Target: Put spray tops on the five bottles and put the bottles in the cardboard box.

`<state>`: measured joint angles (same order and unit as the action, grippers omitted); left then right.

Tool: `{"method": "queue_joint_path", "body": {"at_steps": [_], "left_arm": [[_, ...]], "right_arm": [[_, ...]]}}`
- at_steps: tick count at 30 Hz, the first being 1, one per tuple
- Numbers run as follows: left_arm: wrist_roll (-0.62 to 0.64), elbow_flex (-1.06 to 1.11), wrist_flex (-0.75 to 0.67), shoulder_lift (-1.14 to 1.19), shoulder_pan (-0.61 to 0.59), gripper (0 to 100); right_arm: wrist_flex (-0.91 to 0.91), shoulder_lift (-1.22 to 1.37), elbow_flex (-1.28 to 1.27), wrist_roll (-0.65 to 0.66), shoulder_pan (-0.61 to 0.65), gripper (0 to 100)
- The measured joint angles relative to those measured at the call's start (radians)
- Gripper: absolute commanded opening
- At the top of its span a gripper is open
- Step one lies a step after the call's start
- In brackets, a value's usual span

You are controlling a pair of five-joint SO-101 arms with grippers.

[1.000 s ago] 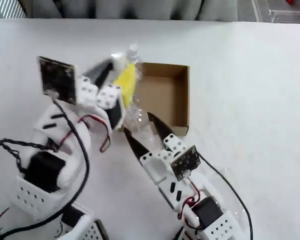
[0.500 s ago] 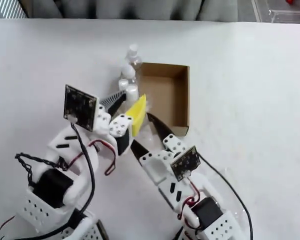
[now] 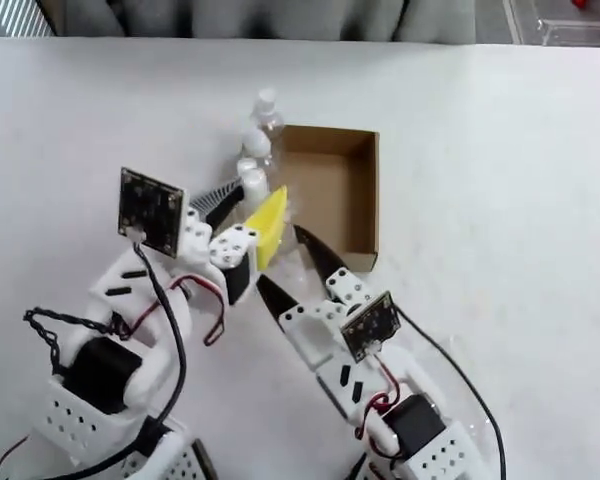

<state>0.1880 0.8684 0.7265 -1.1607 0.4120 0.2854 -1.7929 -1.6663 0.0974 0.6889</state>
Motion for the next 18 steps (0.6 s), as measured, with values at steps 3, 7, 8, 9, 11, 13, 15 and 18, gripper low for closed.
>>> {"method": "queue_joint_path", "body": {"at_steps": [3, 7, 8, 9, 11, 13, 15, 18], "left_arm": [[0.0, 0.0, 0.0, -0.002, -0.012, 39], [0.0, 0.0, 0.041, -0.058, -0.012, 41], [0.0, 0.0, 0.06, -0.083, 0.0, 41], [0.0, 0.0, 0.08, -0.11, 0.009, 41], [0.0, 0.0, 0.118, -0.166, 0.025, 41], [0.0, 0.0, 0.147, -0.219, 0.026, 41], [0.0, 0.0, 0.169, -0.269, 0.023, 41], [0.0, 0.0, 0.193, -0.333, -0.009, 41]], "right_arm": [[0.0, 0.0, 0.0, 0.0, 0.0, 1.5], [0.0, 0.0, 0.0, 0.0, 0.0, 1.5], [0.002, 0.0, 0.0, 0.0, 0.0, 1.5], [0.002, 0.0, 0.0, 0.0, 0.0, 1.5], [0.002, 0.0, 0.0, 0.0, 0.0, 1.5], [0.002, 0.0, 0.0, 0.0, 0.0, 1.5], [0.002, 0.0, 0.0, 0.0, -0.009, 1.5], [0.002, 0.0, 0.0, 0.0, -0.041, 1.5]]}}
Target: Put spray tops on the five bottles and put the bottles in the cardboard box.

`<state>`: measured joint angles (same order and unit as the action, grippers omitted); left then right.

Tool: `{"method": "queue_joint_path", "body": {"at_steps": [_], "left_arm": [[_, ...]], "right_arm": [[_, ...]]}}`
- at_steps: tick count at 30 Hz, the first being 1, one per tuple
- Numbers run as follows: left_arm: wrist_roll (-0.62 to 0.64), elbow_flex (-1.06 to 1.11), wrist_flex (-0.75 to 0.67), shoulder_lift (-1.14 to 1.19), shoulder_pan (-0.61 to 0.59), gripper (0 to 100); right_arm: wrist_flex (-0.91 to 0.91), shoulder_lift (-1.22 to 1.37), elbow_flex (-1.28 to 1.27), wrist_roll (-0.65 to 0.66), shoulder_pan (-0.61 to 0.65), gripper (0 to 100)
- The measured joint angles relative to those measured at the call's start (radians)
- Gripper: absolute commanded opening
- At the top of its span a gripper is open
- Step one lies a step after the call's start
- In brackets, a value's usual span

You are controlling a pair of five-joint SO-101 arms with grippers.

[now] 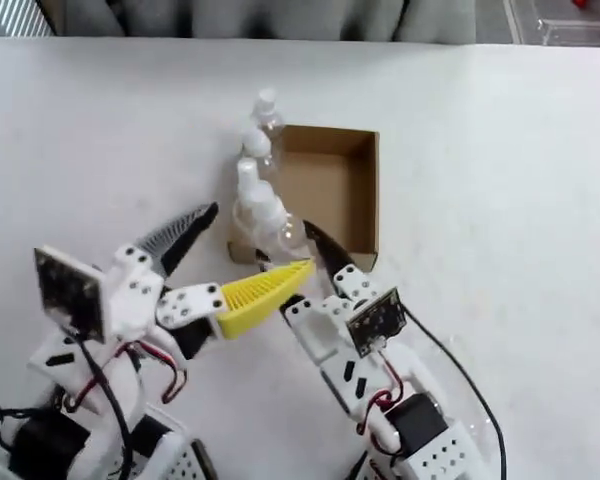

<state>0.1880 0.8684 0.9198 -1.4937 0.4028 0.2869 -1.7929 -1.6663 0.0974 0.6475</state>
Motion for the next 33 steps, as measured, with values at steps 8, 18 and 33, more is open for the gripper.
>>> {"method": "queue_joint_path", "body": {"at_steps": [8, 18, 33], "left_arm": [[0.0, 0.0, 0.034, -0.021, -0.08, 41], [0.0, 0.009, 0.342, -0.021, -0.385, 41], [0.0, 0.397, 0.307, -0.005, -0.446, 41]], "right_arm": [[0.0, 0.0, 0.0, 0.0, -0.017, 1.5], [-0.063, 0.0, 0.0, 0.0, -0.12, 1.5], [-0.178, 0.0, 0.023, -0.124, -0.315, 1.5]]}}
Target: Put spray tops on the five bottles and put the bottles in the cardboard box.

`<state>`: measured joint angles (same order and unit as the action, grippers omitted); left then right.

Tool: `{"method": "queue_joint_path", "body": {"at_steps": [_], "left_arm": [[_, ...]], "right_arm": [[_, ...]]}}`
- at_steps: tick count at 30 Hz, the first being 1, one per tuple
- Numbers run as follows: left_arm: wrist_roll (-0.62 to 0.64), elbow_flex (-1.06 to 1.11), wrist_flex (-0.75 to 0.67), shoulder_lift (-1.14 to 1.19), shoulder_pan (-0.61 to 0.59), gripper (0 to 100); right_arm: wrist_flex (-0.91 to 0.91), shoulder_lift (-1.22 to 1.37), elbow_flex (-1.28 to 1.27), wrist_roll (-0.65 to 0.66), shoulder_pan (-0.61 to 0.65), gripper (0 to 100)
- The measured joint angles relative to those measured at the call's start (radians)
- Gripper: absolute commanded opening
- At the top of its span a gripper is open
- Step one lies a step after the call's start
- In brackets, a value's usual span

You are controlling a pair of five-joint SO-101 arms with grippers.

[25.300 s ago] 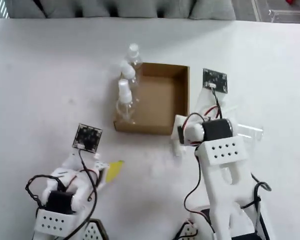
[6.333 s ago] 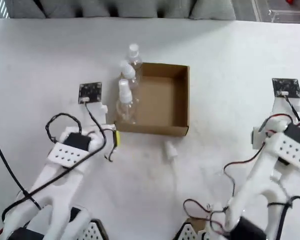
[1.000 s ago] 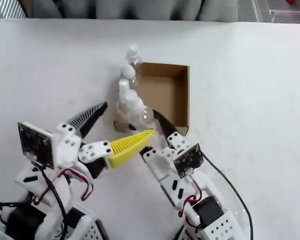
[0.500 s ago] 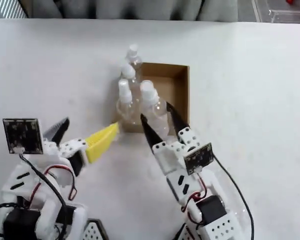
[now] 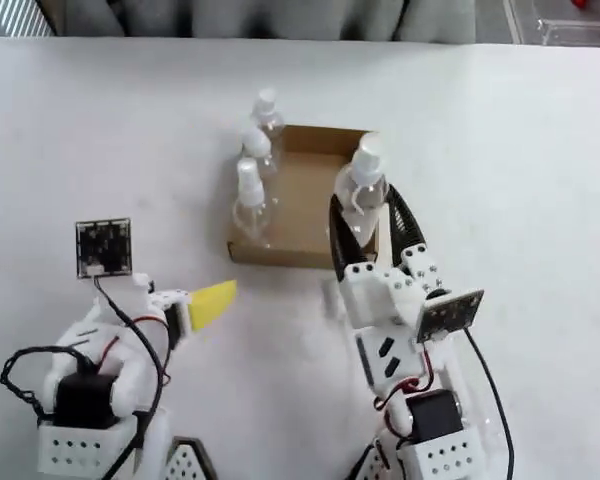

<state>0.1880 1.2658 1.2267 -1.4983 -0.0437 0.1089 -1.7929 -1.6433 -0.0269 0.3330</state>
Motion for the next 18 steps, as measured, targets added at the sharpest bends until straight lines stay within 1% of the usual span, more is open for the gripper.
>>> {"method": "queue_joint_path", "body": {"at_steps": [2, 3, 5, 7, 8, 10, 11, 12, 15, 18], "left_arm": [[0.0, 0.029, -0.032, 0.0, 0.0, 37], [0.0, 0.038, -0.051, 0.0, 0.0, 32], [0.0, 0.044, -0.077, 0.0, 0.0, 20], [0.0, 0.044, -0.107, 0.0, 0.0, 2], [0.0, 0.044, -0.13, 0.0, 0.0, 1], [0.0, 0.044, -0.176, 0.0, 0.0, 9], [0.0, 0.044, -0.199, 0.0, 0.0, 10], [0.0, 0.044, -0.212, 0.0, 0.0, 9], [0.0, 0.041, -0.229, 0.0, 0.005, 2], [0.002, 0.011, -0.23, 0.0, 0.069, 2]], "right_arm": [[0.012, 0.0, 0.025, -0.012, 0.002, 1.4], [0.017, 0.0, 0.035, -0.014, 0.002, 1.4], [0.017, 0.0, 0.061, -0.015, 0.006, 1.4], [0.017, 0.0, 0.091, -0.018, 0.012, 1.4], [0.017, 0.002, 0.107, -0.018, 0.012, 1.4], [0.017, 0.021, 0.147, -0.018, 0.011, 1.4], [0.017, 0.041, 0.167, -0.018, 0.011, 1.4], [0.017, 0.066, 0.189, -0.02, 0.012, 1.4], [0.017, 0.181, 0.264, -0.021, 0.018, 1.4], [0.017, 0.296, 0.342, -0.021, 0.04, 1.4]]}}
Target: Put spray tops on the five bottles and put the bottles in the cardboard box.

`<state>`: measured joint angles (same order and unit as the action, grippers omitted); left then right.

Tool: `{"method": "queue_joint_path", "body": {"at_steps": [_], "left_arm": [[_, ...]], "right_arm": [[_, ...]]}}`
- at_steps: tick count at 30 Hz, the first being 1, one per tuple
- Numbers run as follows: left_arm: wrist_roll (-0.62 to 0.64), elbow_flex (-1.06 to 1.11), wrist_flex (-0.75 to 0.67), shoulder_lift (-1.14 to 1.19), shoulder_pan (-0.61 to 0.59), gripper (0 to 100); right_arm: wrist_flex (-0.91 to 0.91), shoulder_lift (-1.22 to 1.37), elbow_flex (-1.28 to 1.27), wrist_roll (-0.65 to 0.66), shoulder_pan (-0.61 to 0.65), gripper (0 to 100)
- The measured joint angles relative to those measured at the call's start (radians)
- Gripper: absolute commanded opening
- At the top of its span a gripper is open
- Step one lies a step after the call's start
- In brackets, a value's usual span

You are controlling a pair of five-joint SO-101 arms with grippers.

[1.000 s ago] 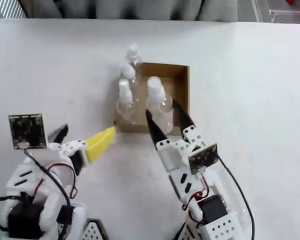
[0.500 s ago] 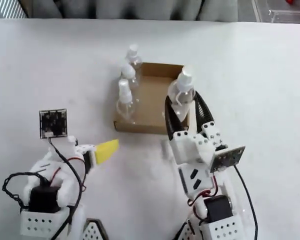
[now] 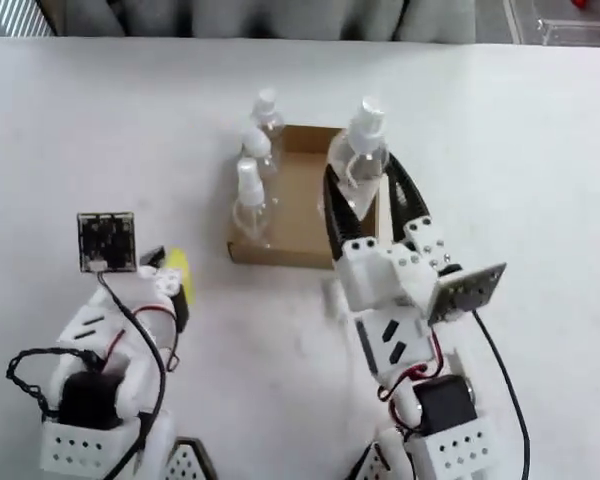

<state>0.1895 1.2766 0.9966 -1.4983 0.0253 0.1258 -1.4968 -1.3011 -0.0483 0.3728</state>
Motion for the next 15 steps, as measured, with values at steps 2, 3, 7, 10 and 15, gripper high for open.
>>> {"method": "queue_joint_path", "body": {"at_steps": [2, 3, 7, 10, 15], "left_arm": [[-0.002, -0.049, 0.0, 0.0, 0.071, 2], [-0.002, -0.075, 0.0, 0.0, 0.11, 2], [0.0, -0.133, 0.0, -0.031, 0.288, 2], [0.0, -0.133, 0.0, -0.132, 0.434, 2], [-0.002, -0.02, -0.006, -0.322, 0.611, 2]], "right_arm": [[0.0, 0.057, 0.057, 0.0, 0.031, 1.4], [0.0, 0.084, 0.084, 0.0, 0.044, 1.4], [0.0, 0.181, 0.181, 0.0, 0.075, 1.4], [0.0, 0.244, 0.229, 0.0, 0.092, 1.4], [0.0, 0.301, 0.261, -0.043, 0.143, 1.4]]}}
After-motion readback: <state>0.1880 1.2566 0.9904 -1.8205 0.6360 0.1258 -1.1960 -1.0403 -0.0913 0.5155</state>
